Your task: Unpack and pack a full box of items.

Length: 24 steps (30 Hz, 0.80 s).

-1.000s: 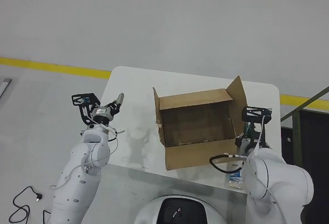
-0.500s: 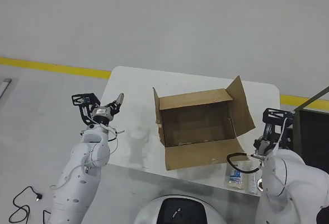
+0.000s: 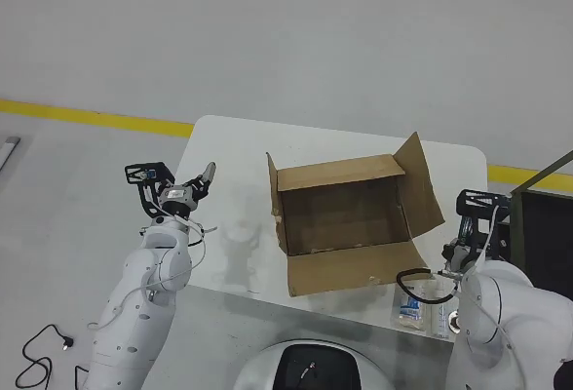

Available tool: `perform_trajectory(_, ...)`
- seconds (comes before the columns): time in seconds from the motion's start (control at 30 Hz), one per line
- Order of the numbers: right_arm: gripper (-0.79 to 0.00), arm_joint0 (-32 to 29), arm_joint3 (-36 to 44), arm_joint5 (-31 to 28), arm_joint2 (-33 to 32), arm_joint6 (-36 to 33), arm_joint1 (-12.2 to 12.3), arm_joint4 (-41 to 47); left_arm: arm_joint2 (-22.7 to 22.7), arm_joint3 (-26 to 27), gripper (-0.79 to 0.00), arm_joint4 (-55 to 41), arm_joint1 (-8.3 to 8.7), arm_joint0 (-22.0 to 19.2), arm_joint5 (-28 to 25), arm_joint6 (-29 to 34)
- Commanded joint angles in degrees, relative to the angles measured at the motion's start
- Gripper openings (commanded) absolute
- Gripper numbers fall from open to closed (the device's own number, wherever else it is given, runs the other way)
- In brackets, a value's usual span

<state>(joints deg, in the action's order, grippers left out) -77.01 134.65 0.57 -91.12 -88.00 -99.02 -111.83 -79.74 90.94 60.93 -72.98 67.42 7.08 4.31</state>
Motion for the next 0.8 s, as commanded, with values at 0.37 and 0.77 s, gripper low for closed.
perform_trajectory(0.37,-0.785,-2.4,-0.6,0.6,-1.0,3.8,0.2,0.5,0.0,0.0,0.0,0.0,0.0,0.0,0.0,0.0)
perform_trajectory(0.77,-0.785,-4.5,-3.3,0.5,-6.6,4.9,0.8,0.2,0.0,0.0,0.0,0.0,0.0,0.0,0.0,0.0)
